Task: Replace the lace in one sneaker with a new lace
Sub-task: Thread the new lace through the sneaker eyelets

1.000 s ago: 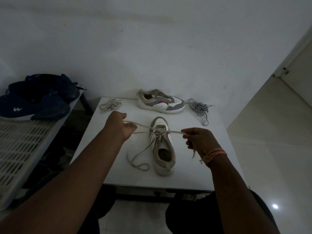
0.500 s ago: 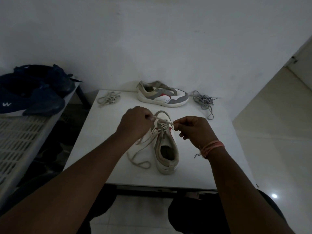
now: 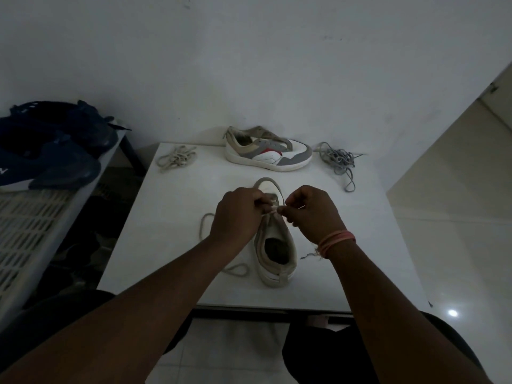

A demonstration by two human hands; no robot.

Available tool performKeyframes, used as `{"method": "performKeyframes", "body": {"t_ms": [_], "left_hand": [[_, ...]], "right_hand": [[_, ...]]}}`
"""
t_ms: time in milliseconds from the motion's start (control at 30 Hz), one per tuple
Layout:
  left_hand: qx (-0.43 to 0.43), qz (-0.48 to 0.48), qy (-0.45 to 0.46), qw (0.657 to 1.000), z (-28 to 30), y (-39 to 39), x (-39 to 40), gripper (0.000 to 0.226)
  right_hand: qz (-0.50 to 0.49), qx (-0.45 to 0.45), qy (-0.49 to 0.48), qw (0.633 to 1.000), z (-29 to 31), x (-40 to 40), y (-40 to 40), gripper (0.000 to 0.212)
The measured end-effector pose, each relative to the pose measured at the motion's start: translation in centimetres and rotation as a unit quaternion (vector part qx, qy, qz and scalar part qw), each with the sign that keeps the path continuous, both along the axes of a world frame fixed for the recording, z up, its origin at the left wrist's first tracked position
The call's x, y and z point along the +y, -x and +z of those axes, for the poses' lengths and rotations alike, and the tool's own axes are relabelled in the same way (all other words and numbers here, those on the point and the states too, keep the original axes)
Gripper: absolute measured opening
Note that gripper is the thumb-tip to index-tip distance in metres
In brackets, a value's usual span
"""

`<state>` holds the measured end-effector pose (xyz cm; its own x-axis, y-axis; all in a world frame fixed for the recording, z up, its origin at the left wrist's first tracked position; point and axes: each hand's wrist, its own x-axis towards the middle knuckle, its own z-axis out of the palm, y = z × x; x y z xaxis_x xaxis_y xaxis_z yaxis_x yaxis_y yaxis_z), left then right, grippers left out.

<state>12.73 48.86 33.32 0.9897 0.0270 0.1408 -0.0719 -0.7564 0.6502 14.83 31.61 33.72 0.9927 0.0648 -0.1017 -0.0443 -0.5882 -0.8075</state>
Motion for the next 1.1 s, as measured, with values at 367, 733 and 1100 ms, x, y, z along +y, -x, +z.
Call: {"method": "performKeyframes", "body": {"t_ms": [367, 733, 1100], "left_hand": [[0.068, 0.032, -0.041, 0.996, -2.6, -0.2, -1.4, 0.036], [0.034, 0.061, -0.075, 0.995, -2.2, 0.9, -3.0, 0.027], [0.066, 0.043, -0.059, 0.995, -2.3, 0.5, -2.5, 0.021]], "right_hand": [[-0.018, 0.095, 0.006, 0.995, -2.4, 0.1, -0.2, 0.015], [-0.048, 0.203, -0.127, 0.97, -2.1, -0.3, -0.4, 0.017], [-0.013, 0.211, -0.144, 0.967, -1.3, 0.0, 0.0, 0.018]]}}
